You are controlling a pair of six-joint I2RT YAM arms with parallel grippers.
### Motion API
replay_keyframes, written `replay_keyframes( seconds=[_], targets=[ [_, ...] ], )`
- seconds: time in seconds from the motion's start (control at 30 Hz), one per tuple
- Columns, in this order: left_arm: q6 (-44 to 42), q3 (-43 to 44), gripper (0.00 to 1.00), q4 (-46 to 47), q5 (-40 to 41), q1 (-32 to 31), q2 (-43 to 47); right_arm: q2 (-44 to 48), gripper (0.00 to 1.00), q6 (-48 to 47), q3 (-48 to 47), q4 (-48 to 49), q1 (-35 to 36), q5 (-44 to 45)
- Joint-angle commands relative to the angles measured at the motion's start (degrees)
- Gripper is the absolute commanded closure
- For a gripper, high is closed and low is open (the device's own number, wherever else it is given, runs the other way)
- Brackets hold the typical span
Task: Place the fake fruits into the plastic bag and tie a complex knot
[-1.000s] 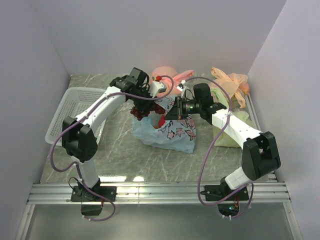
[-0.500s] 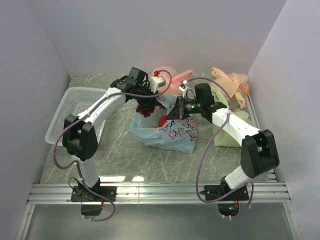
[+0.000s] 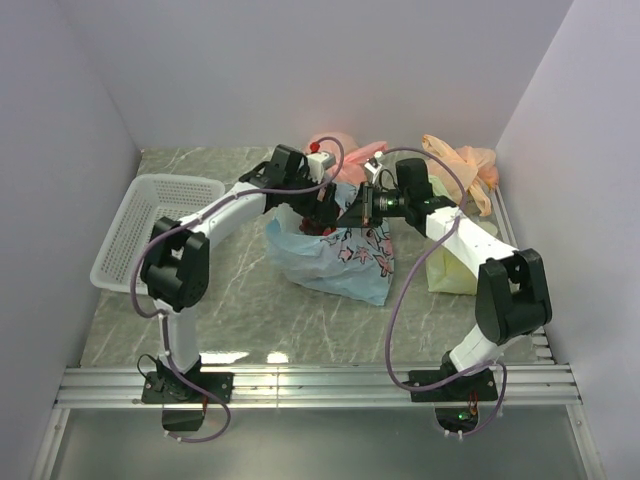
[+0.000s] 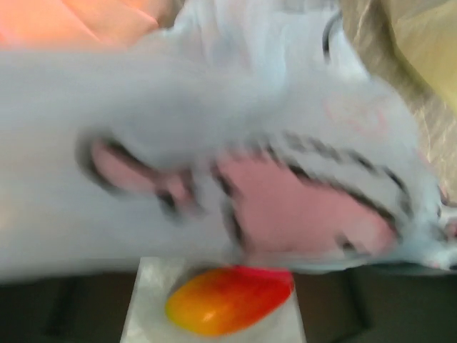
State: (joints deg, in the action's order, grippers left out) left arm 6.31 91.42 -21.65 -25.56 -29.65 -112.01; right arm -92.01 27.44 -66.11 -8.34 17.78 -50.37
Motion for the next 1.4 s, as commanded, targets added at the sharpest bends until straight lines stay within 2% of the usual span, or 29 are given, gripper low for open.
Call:
replay_keyframes(
  seconds=[0.0,0.03,0.07,0.2,0.3,0.37,0.4,0.43,0.5,0.53,0.57,0.63,0.67,0.7,0.77,1.0,1.27,1.37],
  targets=[
    [-8.5,1.1,0.17,-5.8,0.2,1.2,7.5,-0.5,1.00,0.1,-2.4,0.9,-0.5,-1.4],
    [-9.8,0.6,0.13,-7.3,-0.4,3.1,11.1,-0.8,1.00,-0.2,-2.4,0.9,-0.5,-1.5],
    [-10.5,-0.1,0.01,-9.2,-1.2,4.1,13.2,-0.9,1.00,-0.7,-2.4,0.7,-0.3,-1.5],
    [-16.1,-3.3,0.01,-16.3,-9.1,9.4,23.6,-1.3,1.00,-2.1,-1.9,0.3,-0.1,-1.3],
    [-14.9,-3.0,0.01,-22.1,-10.6,15.1,30.7,-1.2,1.00,-4.0,-1.6,0.0,0.5,-1.0],
    [-13.0,-2.9,0.01,-25.2,-9.5,19.1,32.1,-1.2,1.00,-5.4,-1.3,-0.5,1.6,-0.9],
    [-14.6,-2.1,0.01,-30.5,-8.7,21.2,32.1,-1.2,1.00,-5.8,-1.3,-0.7,2.0,-0.5],
    [-17.6,-1.4,0.01,-35.1,-8.0,25.3,31.4,-1.2,1.00,-6.3,-1.2,-0.7,2.4,-0.3],
    [-30.7,-1.8,0.01,-46.4,-8.5,31.4,30.0,-1.1,1.00,-6.3,-0.6,0.6,3.0,-0.3],
    [-34.7,-2.6,0.01,-48.0,-8.9,38.9,29.8,-1.2,1.00,-5.9,0.0,1.1,3.1,-0.3],
    [-40.4,-3.6,0.01,-49.0,-7.2,42.5,29.5,-1.2,1.00,-5.8,0.2,1.4,3.1,-0.5],
    [-46.0,-4.8,0.03,-52.6,-3.1,49.6,26.6,-1.6,1.00,-6.0,0.5,1.7,3.5,-1.0],
    [-51.9,-5.4,0.03,-53.7,-0.5,51.3,25.4,-1.7,1.00,-5.8,0.7,2.6,3.7,-1.0],
    [-51.8,-6.3,0.01,-52.6,2.5,53.0,23.8,-1.8,1.00,-5.7,1.0,2.9,3.8,-1.1],
    [-51.6,-7.6,0.01,-50.5,6.8,53.6,21.8,-1.9,1.00,-5.6,0.9,3.2,3.8,-1.1],
    [-48.9,-13.5,0.01,-47.6,11.0,53.6,17.8,-2.7,1.00,-5.8,0.0,3.3,3.9,-1.0],
    [-62.9,-27.0,0.01,-36.2,14.2,50.6,22.4,-4.1,1.00,-5.6,-0.8,2.0,3.4,-1.8],
    [-64.1,-27.2,0.01,-33.0,12.0,50.0,20.9,-4.6,1.00,-5.5,-1.1,1.7,3.3,-1.8]
  ],
)
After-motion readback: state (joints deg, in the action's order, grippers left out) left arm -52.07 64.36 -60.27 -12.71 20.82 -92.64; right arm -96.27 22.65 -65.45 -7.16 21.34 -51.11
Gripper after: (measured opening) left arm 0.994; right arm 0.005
